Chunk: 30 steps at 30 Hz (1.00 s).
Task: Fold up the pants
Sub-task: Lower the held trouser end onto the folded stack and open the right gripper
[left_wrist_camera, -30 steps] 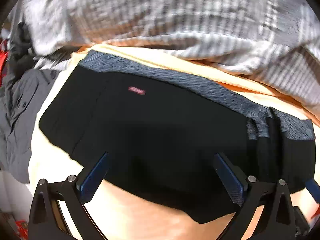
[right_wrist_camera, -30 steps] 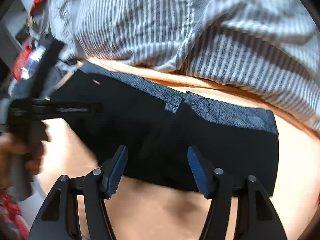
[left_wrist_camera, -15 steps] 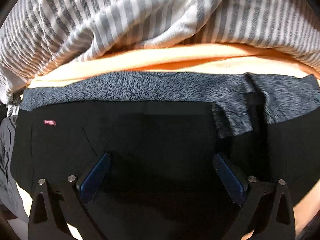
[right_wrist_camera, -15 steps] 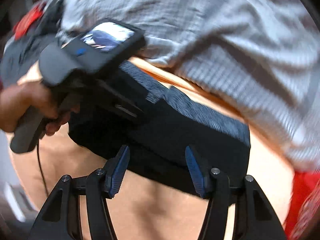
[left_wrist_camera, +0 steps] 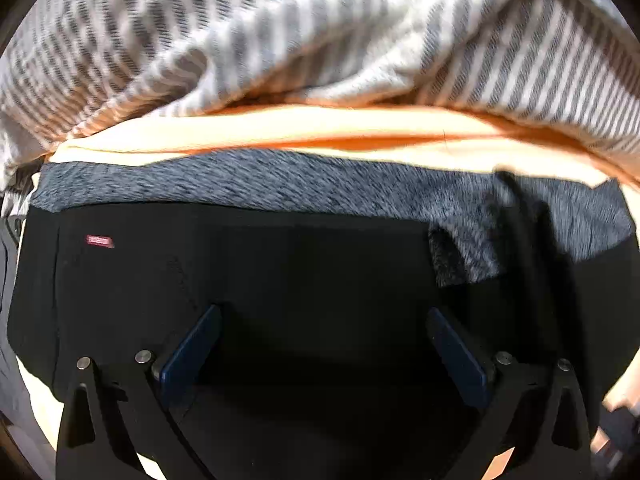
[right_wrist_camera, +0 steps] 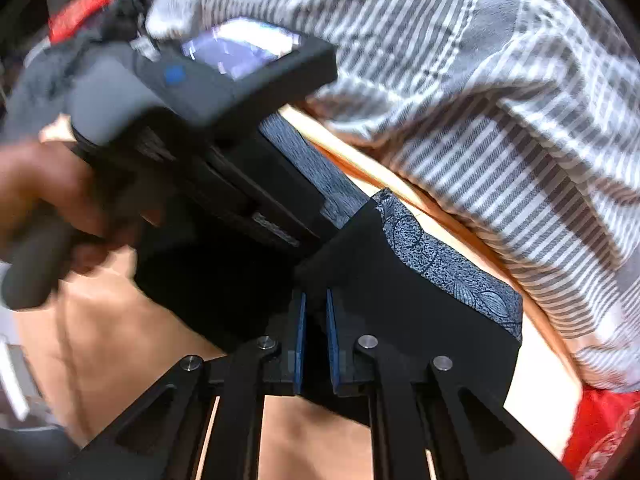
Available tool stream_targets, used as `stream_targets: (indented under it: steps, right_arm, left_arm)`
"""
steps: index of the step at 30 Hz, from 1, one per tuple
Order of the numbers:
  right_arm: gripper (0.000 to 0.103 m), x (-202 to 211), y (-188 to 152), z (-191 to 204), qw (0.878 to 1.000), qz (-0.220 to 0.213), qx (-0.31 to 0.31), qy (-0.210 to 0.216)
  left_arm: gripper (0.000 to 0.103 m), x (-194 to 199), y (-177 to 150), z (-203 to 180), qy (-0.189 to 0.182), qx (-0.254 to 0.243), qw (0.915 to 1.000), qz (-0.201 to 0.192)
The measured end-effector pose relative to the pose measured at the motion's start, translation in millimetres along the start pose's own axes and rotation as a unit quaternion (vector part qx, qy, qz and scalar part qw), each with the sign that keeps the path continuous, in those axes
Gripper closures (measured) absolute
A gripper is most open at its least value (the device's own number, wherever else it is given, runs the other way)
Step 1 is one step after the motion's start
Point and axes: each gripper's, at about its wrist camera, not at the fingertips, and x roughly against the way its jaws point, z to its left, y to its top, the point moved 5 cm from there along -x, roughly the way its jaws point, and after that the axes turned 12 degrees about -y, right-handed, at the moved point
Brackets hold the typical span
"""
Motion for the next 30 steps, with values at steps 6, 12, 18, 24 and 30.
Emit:
stream_targets:
  steps: [6,12,18,24,30]
  right_arm:
    - [0.087,-9,-25,39,0.998,0.045,0.041,0.026]
    - [0.053,16,-19,7,0.996,0.036,-0.051,0.070]
    - [0.085,26,-68,-105,0.958,0.112,-0.261,0.050]
    - [0.086,4,-112,-169,0.908,0.170,-0.379,0.049]
    - [0.083,-20,-117,-160,0.893,0.194,-0.398,0.077]
  left_arm:
    - [0.000,34,3,28,0.020,0.022,0.9994,-0.018]
    - [0.000,63,-1,15,0.007,0.010,0.9997,-0.021]
    - [0.002,84,8,-63,-0.071,-0.026,0.9966,-0.032]
    - [0.015,66,-1,-113,-0.101,-0.040,0.9940,-0.012]
    - [0.014,20,-26,-77,-0.069,0.002,0.9970,0.036]
